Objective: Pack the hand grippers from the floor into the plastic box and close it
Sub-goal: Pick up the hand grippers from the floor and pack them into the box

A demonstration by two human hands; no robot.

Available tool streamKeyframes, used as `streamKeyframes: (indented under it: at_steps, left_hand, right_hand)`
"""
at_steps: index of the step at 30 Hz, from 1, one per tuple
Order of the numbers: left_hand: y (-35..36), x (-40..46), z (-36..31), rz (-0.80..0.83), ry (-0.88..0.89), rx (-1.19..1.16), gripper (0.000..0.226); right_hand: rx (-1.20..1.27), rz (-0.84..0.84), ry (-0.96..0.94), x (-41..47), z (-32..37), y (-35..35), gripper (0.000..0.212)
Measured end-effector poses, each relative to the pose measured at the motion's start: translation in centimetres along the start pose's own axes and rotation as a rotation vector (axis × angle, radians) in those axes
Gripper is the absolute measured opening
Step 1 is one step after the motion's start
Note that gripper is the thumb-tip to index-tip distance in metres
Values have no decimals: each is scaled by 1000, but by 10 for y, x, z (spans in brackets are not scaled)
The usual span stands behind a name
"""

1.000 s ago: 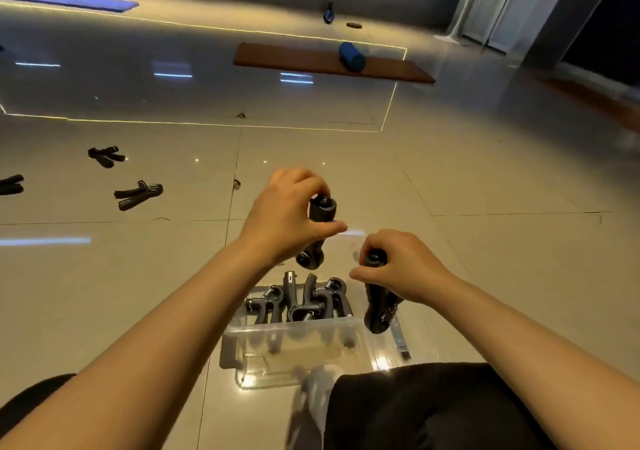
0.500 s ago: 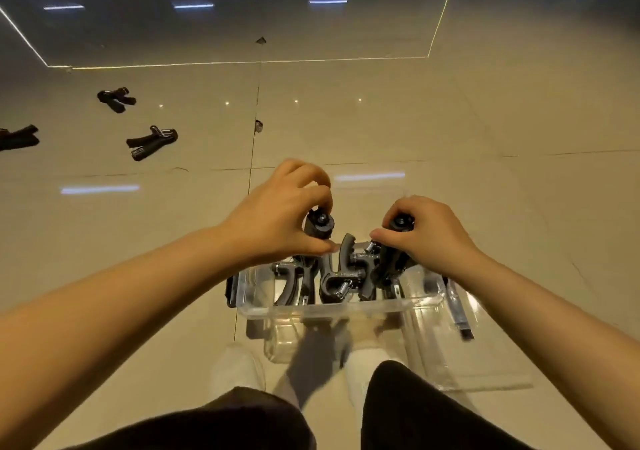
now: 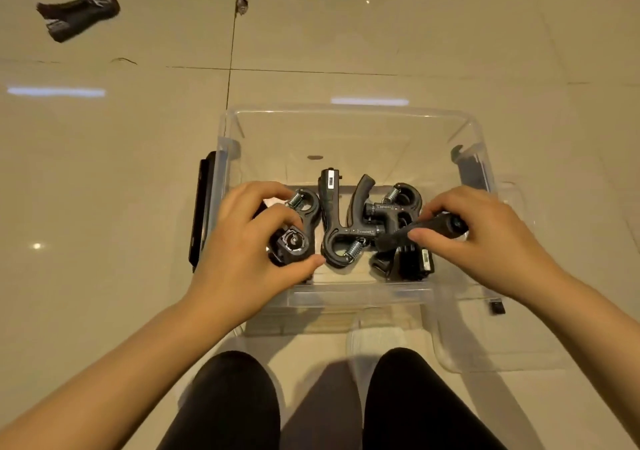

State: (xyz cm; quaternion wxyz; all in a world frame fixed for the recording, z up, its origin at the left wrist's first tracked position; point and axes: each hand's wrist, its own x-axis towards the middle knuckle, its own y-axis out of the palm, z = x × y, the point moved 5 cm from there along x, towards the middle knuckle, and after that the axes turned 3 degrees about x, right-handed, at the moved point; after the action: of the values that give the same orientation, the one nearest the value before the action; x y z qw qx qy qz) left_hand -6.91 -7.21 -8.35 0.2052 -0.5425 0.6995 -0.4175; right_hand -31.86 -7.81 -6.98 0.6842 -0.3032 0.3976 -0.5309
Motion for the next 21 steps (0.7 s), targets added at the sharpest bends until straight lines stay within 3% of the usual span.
streamKeyframes:
  at_steps: [3,6,8,16,21]
  left_hand:
    - [1,0,0,-11,-32,-4,41]
    - [4,1,-1,-3,-54,4,40]
    - [5,1,0,-6,-65,16,40]
    - [2,1,-1,-48,-48,-12,47]
    - [-5,-2,-5,-130,-43,-34,66]
  right_hand:
    - [-250,152,-23,-7,10,1,34]
    - [-752,302,-13,-16,17,6,35]
    - [-851,371,4,-16,20,9,36]
    - [-615,353,-115,10,46,17,43]
    - [-49,265,-232,19,78,28,51]
